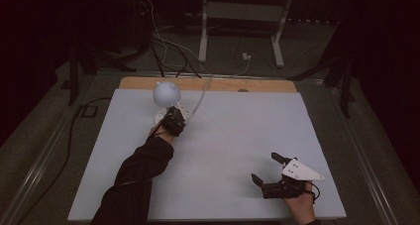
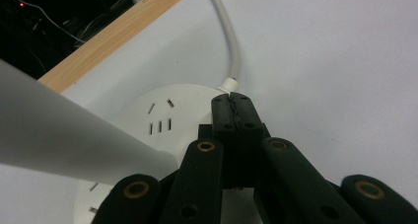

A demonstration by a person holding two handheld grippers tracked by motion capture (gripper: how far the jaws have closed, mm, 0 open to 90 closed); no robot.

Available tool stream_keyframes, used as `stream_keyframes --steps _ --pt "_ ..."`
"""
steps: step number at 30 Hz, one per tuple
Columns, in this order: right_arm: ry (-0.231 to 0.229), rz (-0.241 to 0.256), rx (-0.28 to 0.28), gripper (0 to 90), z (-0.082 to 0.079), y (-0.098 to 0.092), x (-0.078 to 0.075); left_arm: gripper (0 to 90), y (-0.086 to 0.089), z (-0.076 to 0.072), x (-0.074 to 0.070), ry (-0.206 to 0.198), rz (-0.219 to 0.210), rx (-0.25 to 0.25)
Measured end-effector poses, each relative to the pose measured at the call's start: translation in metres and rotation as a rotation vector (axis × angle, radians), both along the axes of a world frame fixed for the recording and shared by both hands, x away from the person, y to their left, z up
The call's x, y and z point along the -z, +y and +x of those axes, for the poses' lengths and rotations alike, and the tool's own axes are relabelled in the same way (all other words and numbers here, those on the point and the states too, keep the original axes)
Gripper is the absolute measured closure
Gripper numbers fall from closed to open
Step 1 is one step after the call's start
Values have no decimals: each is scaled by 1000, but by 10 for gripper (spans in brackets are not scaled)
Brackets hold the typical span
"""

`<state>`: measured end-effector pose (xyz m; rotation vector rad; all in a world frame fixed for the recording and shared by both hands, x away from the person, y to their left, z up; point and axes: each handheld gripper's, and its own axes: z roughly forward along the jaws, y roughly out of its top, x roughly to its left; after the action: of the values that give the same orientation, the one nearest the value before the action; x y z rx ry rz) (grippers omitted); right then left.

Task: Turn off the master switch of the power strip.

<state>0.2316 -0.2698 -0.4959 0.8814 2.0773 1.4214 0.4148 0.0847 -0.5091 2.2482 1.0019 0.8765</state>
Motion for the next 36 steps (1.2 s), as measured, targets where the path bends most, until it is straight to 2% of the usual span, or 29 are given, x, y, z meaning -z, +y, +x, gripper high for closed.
stream_keyframes --steps 3,5,8,12,14,19,20,22,23,25,30,35,36 --pt "-3 4 2 0 -1 -1 -1 900 0 1 0 2 5 -9" --pt "-4 5 3 0 -1 -1 0 900 -1 1 0 -4 26 1" --pt "3 4 2 0 0 -1 0 900 -1 4 -3 30 27 5" --pt "-2 -2 -1 0 0 0 0 900 -5 6 -4 40 70 28" --pt "-1 3 1 0 0 -1 0 900 -2 8 -5 57 40 24" --pt "2 -2 1 0 0 0 0 900 -3 8 -6 52 29 16" --pt "2 0 1 0 0 0 0 900 -2 7 -7 61 -7 33" --pt "2 1 2 0 0 -1 0 900 -4 6 -7 28 16 16" --pt "2 3 3 0 1 -1 0 900 -3 5 -8 33 -3 27" --pt "3 4 5 0 1 -2 0 900 -1 2 -11 23 -12 24" --pt "3 6 3 0 1 -1 0 900 5 -4 -23 25 -82 39" --pt "2 2 3 0 0 0 0 900 6 -10 -33 13 -108 49" --pt "3 2 4 0 0 -1 0 900 6 -11 -35 22 -120 54"
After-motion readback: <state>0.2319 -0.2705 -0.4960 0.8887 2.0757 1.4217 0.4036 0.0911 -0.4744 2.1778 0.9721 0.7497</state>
